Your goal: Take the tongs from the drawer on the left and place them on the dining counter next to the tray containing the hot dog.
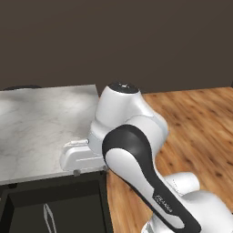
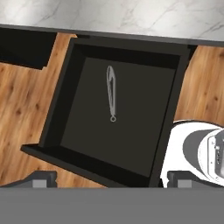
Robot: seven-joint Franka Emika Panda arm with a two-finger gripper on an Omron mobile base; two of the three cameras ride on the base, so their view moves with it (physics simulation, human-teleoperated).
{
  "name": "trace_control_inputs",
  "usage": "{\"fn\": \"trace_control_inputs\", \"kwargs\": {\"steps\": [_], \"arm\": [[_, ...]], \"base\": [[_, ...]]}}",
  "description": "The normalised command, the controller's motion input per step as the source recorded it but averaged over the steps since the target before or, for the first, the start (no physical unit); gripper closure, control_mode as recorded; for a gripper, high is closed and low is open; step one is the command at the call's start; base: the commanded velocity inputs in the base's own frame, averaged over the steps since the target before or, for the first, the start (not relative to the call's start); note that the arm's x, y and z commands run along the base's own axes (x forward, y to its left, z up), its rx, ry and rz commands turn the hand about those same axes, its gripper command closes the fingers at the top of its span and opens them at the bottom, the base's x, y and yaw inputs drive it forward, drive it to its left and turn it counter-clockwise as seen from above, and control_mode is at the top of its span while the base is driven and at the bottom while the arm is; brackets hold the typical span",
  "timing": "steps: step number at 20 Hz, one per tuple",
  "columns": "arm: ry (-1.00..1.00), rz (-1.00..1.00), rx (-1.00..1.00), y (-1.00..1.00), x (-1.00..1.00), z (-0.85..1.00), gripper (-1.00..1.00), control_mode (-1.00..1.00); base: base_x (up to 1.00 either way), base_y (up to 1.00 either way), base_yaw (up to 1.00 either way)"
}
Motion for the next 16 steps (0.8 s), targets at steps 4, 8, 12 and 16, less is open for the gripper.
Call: {"fn": "trace_control_inputs", "kwargs": {"steps": [4,8,12,16], "arm": [[0.0,0.0,-0.04,0.0,0.11,-0.35,-1.0,-1.0],[0.0,0.0,0.0,0.0,0.04,-0.18,-1.0,-1.0],[0.0,0.0,0.0,0.0,0.05,-0.14,-1.0,-1.0],[0.0,0.0,0.0,0.0,0.18,-0.24,-1.0,-1.0]], "base": [[0.0,0.0,0.0],[0.0,0.0,0.0],[0.0,0.0,0.0],[0.0,0.0,0.0]]}}
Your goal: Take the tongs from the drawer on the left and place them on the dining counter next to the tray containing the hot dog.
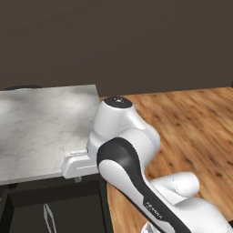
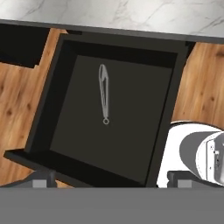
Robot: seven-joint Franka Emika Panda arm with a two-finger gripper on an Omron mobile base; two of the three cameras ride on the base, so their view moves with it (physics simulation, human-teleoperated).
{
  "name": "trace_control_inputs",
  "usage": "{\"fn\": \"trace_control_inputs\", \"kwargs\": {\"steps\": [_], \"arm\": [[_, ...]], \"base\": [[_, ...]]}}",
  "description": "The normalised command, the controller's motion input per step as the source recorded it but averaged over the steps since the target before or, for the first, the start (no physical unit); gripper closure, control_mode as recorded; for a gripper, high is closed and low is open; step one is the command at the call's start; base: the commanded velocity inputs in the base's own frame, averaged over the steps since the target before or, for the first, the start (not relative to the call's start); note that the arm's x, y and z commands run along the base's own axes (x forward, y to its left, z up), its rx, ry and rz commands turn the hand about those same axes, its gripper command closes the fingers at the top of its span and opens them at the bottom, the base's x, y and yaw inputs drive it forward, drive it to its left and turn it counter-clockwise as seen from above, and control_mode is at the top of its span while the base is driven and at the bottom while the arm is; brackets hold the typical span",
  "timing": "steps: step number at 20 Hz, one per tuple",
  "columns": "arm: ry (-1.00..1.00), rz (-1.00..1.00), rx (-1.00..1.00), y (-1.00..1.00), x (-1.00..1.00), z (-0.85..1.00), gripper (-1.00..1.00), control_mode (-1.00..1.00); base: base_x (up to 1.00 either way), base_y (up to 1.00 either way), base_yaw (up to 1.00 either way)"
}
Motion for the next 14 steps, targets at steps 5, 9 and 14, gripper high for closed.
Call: {"fn": "trace_control_inputs", "kwargs": {"steps": [5,9,14], "arm": [[0.0,0.0,-0.01,0.02,0.35,-0.26,-1.0,-1.0],[0.0,0.0,0.0,0.01,0.23,-0.31,-1.0,-1.0],[0.0,0.0,-0.03,0.11,0.03,-0.42,-1.0,-1.0]], "base": [[0.0,0.0,0.0],[0.0,0.0,0.0],[0.0,0.0,0.0]]}}
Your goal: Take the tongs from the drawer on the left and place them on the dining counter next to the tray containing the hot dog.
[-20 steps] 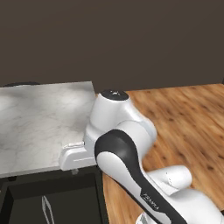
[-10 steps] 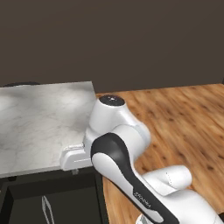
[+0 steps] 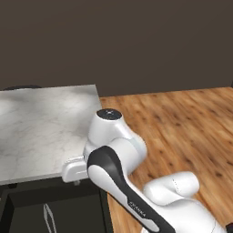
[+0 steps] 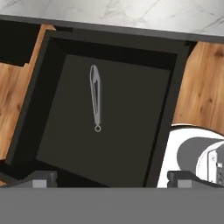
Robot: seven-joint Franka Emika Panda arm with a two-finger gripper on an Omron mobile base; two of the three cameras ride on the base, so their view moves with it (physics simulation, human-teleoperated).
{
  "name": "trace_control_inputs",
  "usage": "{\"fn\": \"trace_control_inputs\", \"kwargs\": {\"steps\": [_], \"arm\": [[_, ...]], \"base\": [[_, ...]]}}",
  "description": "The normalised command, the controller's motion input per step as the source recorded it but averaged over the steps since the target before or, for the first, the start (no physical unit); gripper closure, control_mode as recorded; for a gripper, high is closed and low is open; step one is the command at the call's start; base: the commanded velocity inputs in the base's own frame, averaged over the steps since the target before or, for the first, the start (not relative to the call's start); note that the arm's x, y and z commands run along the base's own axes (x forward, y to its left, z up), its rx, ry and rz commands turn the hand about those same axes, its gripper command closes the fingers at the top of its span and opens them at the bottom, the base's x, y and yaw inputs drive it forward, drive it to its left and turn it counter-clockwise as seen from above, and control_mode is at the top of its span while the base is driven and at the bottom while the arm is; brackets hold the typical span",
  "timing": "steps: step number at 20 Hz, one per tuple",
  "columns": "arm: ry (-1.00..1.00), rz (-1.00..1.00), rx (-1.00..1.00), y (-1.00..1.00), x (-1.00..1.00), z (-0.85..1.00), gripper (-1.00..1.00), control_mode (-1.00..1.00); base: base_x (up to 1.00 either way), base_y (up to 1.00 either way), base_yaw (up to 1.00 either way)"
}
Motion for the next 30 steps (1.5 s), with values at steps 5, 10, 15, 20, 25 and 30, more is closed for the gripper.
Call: {"fn": "trace_control_inputs", "kwargs": {"steps": [5,10,15,20,25,30], "arm": [[0.0,0.0,-0.02,0.09,0.04,-0.54,-1.0,-1.0],[0.0,0.0,0.0,0.1,0.05,-0.53,-1.0,-1.0],[0.0,0.0,0.0,0.27,0.0,-0.54,-1.0,-1.0],[0.0,0.0,0.0,0.34,0.12,-0.55,-1.0,-1.0],[0.0,0.0,-0.01,0.26,0.18,-0.5,-1.0,-1.0],[0.0,0.0,-0.09,0.27,0.19,-0.4,-1.0,-1.0]], "base": [[0.0,0.0,0.0],[0.0,0.0,0.0],[0.0,0.0,0.0],[0.0,0.0,0.0],[0.0,0.0,0.0],[0.0,0.0,0.0]]}}
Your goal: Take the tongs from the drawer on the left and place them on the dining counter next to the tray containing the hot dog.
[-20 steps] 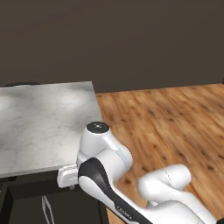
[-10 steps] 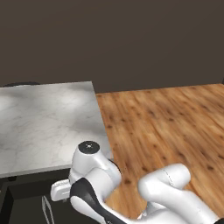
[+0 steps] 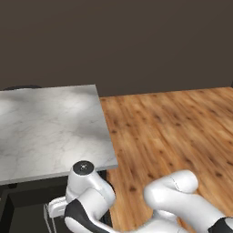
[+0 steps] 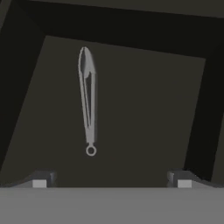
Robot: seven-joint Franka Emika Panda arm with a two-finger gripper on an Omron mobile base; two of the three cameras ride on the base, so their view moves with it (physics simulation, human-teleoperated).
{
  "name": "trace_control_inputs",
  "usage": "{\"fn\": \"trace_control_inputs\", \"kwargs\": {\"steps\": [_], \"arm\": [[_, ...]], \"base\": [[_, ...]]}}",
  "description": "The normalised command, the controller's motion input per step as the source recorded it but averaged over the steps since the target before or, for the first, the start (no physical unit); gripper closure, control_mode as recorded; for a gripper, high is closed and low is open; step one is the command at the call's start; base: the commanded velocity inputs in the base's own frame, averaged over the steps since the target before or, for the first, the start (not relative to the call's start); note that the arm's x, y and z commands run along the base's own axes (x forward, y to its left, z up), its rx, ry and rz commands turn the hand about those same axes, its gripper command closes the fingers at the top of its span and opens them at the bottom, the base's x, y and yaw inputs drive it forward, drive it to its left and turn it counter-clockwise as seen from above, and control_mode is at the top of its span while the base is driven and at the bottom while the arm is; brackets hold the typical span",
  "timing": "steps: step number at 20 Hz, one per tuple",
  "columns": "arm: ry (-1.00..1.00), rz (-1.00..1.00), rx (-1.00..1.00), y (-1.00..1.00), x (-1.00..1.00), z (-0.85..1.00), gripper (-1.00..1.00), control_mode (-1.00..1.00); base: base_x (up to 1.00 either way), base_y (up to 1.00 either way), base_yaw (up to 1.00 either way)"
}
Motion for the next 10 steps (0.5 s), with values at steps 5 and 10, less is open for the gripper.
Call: {"fn": "trace_control_inputs", "kwargs": {"steps": [5,10], "arm": [[0.0,0.0,-0.03,0.49,0.15,-0.51,-1.0,-1.0],[0.01,0.0,0.0,0.41,0.09,-0.51,-1.0,-1.0]], "base": [[0.0,0.0,0.0],[0.0,0.0,0.0]]}}
